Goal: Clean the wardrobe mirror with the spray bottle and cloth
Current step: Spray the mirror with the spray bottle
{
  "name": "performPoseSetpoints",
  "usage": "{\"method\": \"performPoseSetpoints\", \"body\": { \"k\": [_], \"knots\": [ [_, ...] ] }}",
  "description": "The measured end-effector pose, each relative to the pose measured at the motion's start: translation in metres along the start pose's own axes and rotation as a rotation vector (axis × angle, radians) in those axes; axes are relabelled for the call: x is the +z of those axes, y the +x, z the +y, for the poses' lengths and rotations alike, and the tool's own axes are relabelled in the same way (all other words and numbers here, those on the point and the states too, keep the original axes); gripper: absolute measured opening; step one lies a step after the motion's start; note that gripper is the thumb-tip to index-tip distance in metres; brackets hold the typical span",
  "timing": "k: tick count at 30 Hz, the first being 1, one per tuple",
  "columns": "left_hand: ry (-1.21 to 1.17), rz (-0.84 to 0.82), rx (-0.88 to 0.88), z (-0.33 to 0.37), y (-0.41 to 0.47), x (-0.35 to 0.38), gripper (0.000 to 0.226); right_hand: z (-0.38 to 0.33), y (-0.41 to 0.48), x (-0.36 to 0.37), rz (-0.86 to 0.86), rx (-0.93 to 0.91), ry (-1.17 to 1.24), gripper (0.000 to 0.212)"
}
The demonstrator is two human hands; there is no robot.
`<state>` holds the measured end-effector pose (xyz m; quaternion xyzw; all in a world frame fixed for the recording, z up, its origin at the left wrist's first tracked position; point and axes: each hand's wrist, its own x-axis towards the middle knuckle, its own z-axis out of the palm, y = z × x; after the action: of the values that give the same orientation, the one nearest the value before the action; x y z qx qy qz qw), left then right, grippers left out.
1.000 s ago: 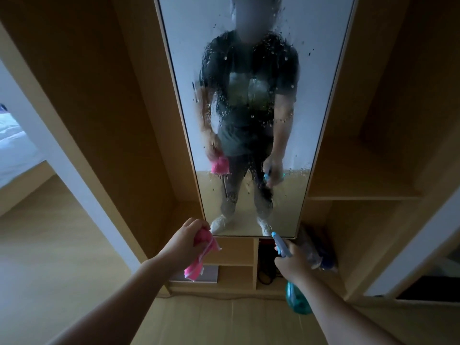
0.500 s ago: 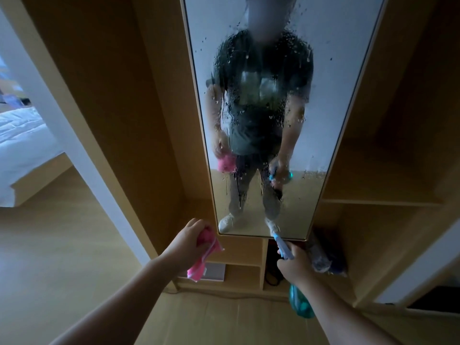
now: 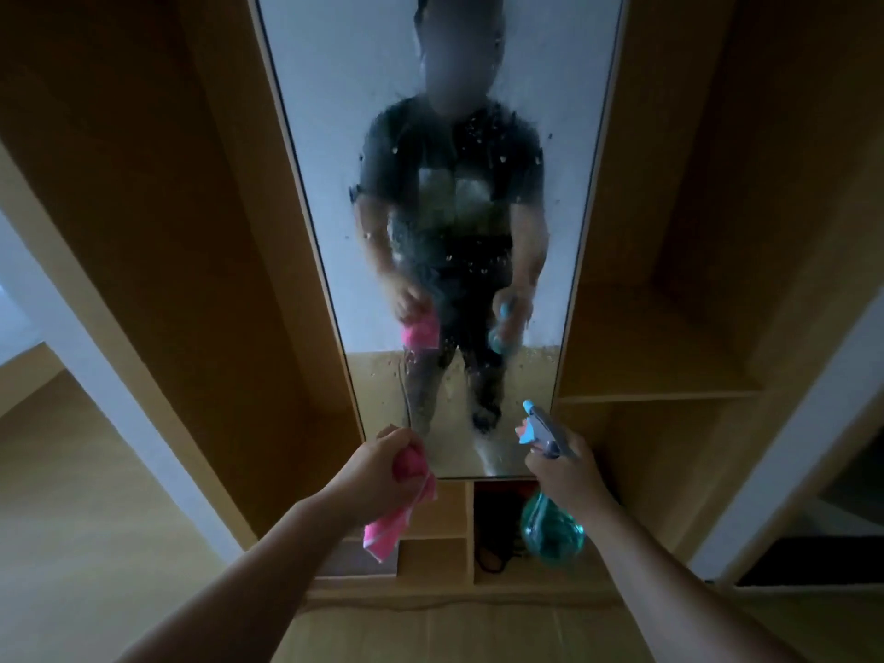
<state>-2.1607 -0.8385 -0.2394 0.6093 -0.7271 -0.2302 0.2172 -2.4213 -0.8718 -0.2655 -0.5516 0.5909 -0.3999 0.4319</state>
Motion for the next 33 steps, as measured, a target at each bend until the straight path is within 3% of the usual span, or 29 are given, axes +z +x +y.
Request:
{"method": "performPoseSetpoints", "body": {
  "k": [2,8,12,19,23,28,33],
  "knots": [
    [-0.012,-0.032,0.041,0.028,0.014,0.007,0.033,-0.027,-0.001,-0.029,-0.015,-0.12,0.028,0.02],
    [-0.047,-0.079,0.149,0.113,0.042,0.032,0.032,-0.096,-0.005,-0.107,-0.018,-0.377,0.133,0.045],
    [-0.071,-0.097,0.189,0.162,0.051,0.049,0.073,-0.116,-0.004,-0.137,-0.046,-0.482,0.29,0.047],
    [-0.123,-0.186,0.301,0.19,0.069,0.071,0.106,-0.124,0.004,-0.148,-0.165,-0.552,0.343,0.044],
    [-0.14,-0.193,0.406,0.191,0.084,0.073,0.102,-0.123,0.011,-0.155,-0.125,-0.523,0.305,0.045],
    [-0.127,-0.087,0.454,0.196,0.107,0.08,0.1,-0.117,0.019,-0.176,0.035,-0.4,0.075,0.039],
    [-0.132,0.016,0.417,0.203,0.129,0.093,0.09,-0.084,0.011,-0.19,0.091,-0.192,-0.167,0.057]
  ]
}}
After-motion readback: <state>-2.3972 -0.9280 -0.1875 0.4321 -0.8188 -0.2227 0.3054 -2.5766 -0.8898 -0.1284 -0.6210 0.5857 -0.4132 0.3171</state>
